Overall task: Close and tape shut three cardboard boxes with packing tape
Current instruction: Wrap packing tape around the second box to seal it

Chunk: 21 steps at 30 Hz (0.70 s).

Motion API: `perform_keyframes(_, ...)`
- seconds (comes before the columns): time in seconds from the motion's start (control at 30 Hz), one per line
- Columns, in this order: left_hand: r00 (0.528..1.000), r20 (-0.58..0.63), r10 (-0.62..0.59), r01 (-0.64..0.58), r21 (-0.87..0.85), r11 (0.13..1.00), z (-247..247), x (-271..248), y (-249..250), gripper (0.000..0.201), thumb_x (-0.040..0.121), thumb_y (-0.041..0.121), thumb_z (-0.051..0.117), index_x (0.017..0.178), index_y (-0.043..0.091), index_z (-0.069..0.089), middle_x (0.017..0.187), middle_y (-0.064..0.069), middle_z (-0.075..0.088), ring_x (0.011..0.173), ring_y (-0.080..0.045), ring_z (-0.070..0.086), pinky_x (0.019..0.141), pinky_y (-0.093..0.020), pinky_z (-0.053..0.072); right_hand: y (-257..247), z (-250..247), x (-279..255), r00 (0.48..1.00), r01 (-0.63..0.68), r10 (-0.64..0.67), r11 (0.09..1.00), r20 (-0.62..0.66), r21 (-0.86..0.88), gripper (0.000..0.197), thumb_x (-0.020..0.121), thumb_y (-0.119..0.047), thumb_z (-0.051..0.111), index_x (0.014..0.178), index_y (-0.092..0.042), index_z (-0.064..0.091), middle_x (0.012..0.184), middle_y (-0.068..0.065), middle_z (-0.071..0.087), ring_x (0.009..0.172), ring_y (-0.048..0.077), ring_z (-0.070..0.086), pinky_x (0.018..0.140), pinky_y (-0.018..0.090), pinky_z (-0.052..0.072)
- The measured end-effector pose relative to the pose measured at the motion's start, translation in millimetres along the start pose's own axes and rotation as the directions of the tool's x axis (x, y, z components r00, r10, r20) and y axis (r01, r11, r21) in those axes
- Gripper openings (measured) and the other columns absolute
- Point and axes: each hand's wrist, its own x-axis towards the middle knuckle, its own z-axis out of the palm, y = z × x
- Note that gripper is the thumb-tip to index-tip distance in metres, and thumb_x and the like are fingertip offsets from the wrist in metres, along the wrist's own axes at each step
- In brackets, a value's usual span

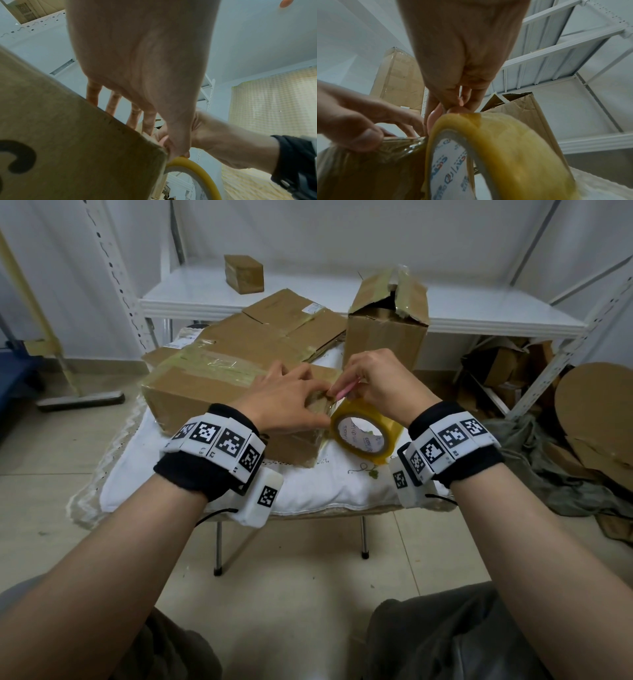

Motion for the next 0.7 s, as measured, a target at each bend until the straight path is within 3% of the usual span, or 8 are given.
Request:
perform_keyframes(0.13,1.0,0.001,0.005,-0.005,-0.003,1.0,0.9,0.4,-0.4,0.071,0.084,0.069,0.054,0.148,0.042,0.037,0.133,0.004,0.04,0.126,-0.026,0.03,0.102,-0.045,0.032,4.5,-2.0,-1.5,0.999,-0.008,0.009,1.0,-0.033,0.013,0.019,0.088,0.005,0.071,0.102,-0.004,0.08,0.097,0.004,0.068,0.072,0.002,0.059,0.069,0.003,0.048)
perform_keyframes(0.27,1.0,-0.004,0.003,-0.003,-0.007,1.0,1.3,0.7,-0.9,0.072,0.083,0.069,0.054,0.148,0.042,0.037,0.133,0.005,0.041,0.124,-0.024,0.03,0.103,-0.045,0.032,4.8,-1.5,1.1,0.999,-0.041,0.042,0.999,-0.034,0.018,0.024,0.088,0.01,0.068,0.103,-0.004,0.08,0.101,0.01,0.072,0.081,0.008,0.064,0.082,0.018,0.056)
perform_keyframes(0.33,1.0,-0.004,0.004,-0.004,-0.008,1.0,1.6,1.1,-0.8,0.074,0.083,0.071,0.054,0.148,0.042,0.036,0.133,0.005,0.041,0.123,-0.024,0.03,0.102,-0.045,0.033,5.3,-2.4,-0.2,0.996,-0.071,0.072,0.997,-0.05,0.025,0.027,0.089,0.009,0.067,0.102,-0.01,0.081,0.098,0.006,0.071,0.079,0.005,0.062,0.077,0.014,0.054)
perform_keyframes(0.4,1.0,-0.006,0.008,-0.008,-0.008,1.0,1.3,0.6,-1.1,0.076,0.081,0.072,0.053,0.149,0.043,0.035,0.131,0.005,0.041,0.121,-0.023,0.03,0.101,-0.043,0.032,9.0,-4.7,-3.0,0.99,-0.107,0.116,0.988,-0.079,0.114,0.029,0.09,0.007,0.066,0.101,-0.016,0.081,0.101,0.001,0.069,0.081,0.004,0.06,0.066,0.006,0.05)
perform_keyframes(0.5,1.0,-0.005,0.012,-0.012,-0.007,1.0,0.9,-0.2,-0.8,0.074,0.083,0.07,0.053,0.149,0.043,0.034,0.132,0.004,0.04,0.121,-0.023,0.03,0.1,-0.042,0.031,15.9,-7.1,-9.6,0.969,-0.161,0.217,0.916,-0.117,0.368,0.03,0.092,0.005,0.064,0.104,-0.017,0.08,0.114,0.002,0.068,0.087,0.011,0.067,0.062,0.016,0.057)
perform_keyframes(0.57,1.0,-0.007,0.011,-0.011,-0.005,1.0,0.9,-0.7,-0.6,0.072,0.084,0.069,0.054,0.149,0.043,0.035,0.134,0.004,0.04,0.124,-0.025,0.03,0.102,-0.044,0.032,21.9,-4.5,-10.1,0.935,-0.181,0.303,0.854,-0.185,0.488,0.029,0.093,0.004,0.063,0.106,-0.018,0.078,0.121,0.004,0.066,0.094,0.014,0.068,0.063,0.024,0.061)
perform_keyframes(0.63,1.0,-0.01,0.006,-0.006,0.0,1.0,0.8,-0.9,-0.5,0.072,0.084,0.068,0.054,0.148,0.043,0.035,0.135,0.005,0.04,0.125,-0.026,0.03,0.103,-0.046,0.032,30.1,-0.2,-9.4,0.86,-0.206,0.404,0.833,-0.311,0.513,0.024,0.095,-0.002,0.065,0.105,-0.02,0.078,0.123,0.006,0.062,0.103,0.018,0.065,0.067,0.031,0.063)
perform_keyframes(0.7,1.0,-0.012,0.002,-0.002,0.008,1.0,1.0,-0.6,-0.4,0.07,0.085,0.066,0.055,0.149,0.044,0.035,0.135,0.005,0.04,0.126,-0.027,0.03,0.103,-0.046,0.033,39.5,2.8,-9.1,0.768,-0.302,0.475,0.86,-0.429,0.411,0.019,0.095,-0.012,0.067,0.104,-0.026,0.077,0.121,0.007,0.063,0.111,0.022,0.062,0.086,0.041,0.06)
